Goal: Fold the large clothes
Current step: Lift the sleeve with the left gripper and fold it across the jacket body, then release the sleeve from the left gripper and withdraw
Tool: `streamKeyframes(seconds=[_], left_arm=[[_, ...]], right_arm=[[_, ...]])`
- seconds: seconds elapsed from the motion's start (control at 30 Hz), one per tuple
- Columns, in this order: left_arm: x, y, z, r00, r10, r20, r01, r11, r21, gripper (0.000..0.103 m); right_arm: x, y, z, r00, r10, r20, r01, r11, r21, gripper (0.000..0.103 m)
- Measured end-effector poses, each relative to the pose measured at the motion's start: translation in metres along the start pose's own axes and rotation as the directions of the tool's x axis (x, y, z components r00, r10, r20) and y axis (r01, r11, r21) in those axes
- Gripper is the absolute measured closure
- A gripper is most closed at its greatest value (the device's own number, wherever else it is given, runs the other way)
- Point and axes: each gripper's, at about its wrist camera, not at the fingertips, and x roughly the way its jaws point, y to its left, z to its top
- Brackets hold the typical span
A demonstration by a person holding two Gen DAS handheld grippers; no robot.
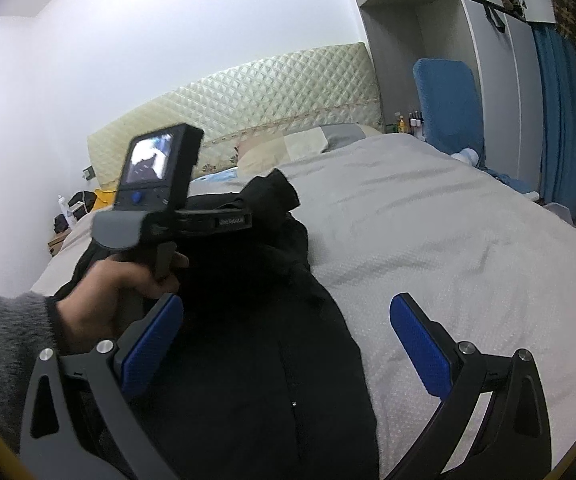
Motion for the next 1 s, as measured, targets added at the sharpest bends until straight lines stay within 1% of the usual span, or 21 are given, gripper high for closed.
streamKeyframes(seconds=[0.1, 0.17, 0.33, 0.4, 0.47, 0.57, 0.67, 0.77, 0.83, 0.93, 1.0], left_arm=[[-0.033, 0.006, 0.002, 0.999, -0.015, 0.029, 0.015, 1.000, 0.009, 0.023], [-0.057, 0.013, 0.002, 0.998, -0.023, 0.052, 0.023, 1.000, -0.002, 0.023], [-0.124, 0.040, 0.001, 0.994, -0.023, 0.108, 0.030, 0.997, -0.067, 0.023], [-0.150, 0.054, -0.001, 0.993, -0.023, 0.119, 0.034, 0.995, -0.097, 0.023], [-0.176, 0.066, -0.006, 0.990, -0.020, 0.139, 0.036, 0.992, -0.118, 0.023], [-0.213, 0.079, -0.018, 0.988, -0.024, 0.154, 0.042, 0.992, -0.116, 0.023], [-0.245, 0.092, -0.035, 0.983, -0.046, 0.178, 0.070, 0.989, -0.132, 0.023], [-0.264, 0.105, -0.050, 0.981, -0.036, 0.192, 0.067, 0.985, -0.158, 0.023], [-0.273, 0.114, -0.059, 0.980, -0.027, 0.197, 0.062, 0.983, -0.173, 0.023], [-0.284, 0.124, -0.076, 0.980, -0.004, 0.199, 0.041, 0.983, -0.180, 0.023], [-0.289, 0.131, -0.089, 0.981, -0.006, 0.191, 0.042, 0.982, -0.185, 0.023]], right_arm=[[-0.006, 0.003, 0.000, 1.000, 0.006, 0.019, -0.006, 1.000, -0.011, 0.000], [-0.011, 0.005, 0.002, 0.999, 0.014, 0.036, -0.013, 1.000, -0.018, 0.000], [-0.022, 0.015, 0.004, 0.997, 0.039, 0.071, -0.035, 0.998, -0.054, 0.000], [-0.026, 0.020, 0.004, 0.995, 0.049, 0.081, -0.043, 0.996, -0.074, 0.000], [-0.031, 0.026, 0.003, 0.993, 0.069, 0.092, -0.061, 0.994, -0.088, 0.000], [-0.040, 0.035, 0.003, 0.991, 0.085, 0.103, -0.073, 0.990, -0.117, 0.000], [-0.051, 0.042, 0.001, 0.989, 0.087, 0.117, -0.069, 0.987, -0.148, 0.000], [-0.061, 0.045, -0.001, 0.988, 0.106, 0.111, -0.090, 0.985, -0.147, 0.000], [-0.066, 0.051, -0.004, 0.993, 0.090, 0.075, -0.078, 0.985, -0.151, 0.000], [-0.077, 0.057, -0.010, 0.991, 0.124, 0.044, -0.117, 0.984, -0.136, 0.000], [-0.084, 0.063, -0.013, 0.990, 0.132, 0.046, -0.123, 0.981, -0.150, 0.000]])
